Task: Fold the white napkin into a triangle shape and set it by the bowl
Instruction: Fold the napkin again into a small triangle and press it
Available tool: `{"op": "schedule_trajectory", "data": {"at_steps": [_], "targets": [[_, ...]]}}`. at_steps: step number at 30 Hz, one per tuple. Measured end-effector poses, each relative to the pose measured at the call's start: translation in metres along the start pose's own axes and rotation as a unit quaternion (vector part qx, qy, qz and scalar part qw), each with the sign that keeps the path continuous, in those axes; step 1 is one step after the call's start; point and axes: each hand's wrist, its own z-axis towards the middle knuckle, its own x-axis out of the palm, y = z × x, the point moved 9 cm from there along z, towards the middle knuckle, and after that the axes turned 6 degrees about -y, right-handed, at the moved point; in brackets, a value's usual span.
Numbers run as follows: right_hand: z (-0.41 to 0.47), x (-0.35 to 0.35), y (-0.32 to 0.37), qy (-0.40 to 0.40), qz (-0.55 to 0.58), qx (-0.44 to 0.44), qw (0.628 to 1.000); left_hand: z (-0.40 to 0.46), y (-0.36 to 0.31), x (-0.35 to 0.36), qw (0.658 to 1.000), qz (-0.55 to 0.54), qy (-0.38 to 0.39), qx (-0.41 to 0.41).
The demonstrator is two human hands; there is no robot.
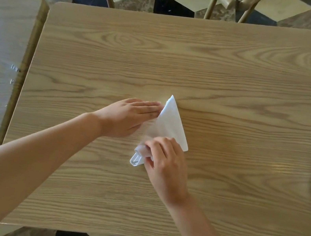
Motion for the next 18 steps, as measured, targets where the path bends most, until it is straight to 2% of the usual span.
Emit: {"op": "schedule_trajectory", "data": {"at_steps": [5,8,12,15,18], "targets": [[-0.014,0.015,0.001,0.036,-0.017,-0.02,0.999,-0.003,0.014,-0.014,0.995,0.028,-0.064,-0.07],[-0.022,0.021,0.003,0.066,-0.009,-0.031,0.997,0.011,0.005,-0.002,0.994,0.009,-0.041,-0.102],[-0.025,-0.002,-0.012,-0.013,0.053,0.023,0.998,0.024,-0.012,0.023,0.989,-0.007,0.004,-0.15],[-0.015,-0.014,-0.047,-0.033,0.02,0.097,0.995,0.018,-0.023,0.012,0.973,-0.009,-0.08,-0.217],[0.008,-0.007,-0.071,0.031,-0.014,0.109,0.993,-0.003,-0.041,0.01,0.949,0.01,-0.134,-0.285]]}}
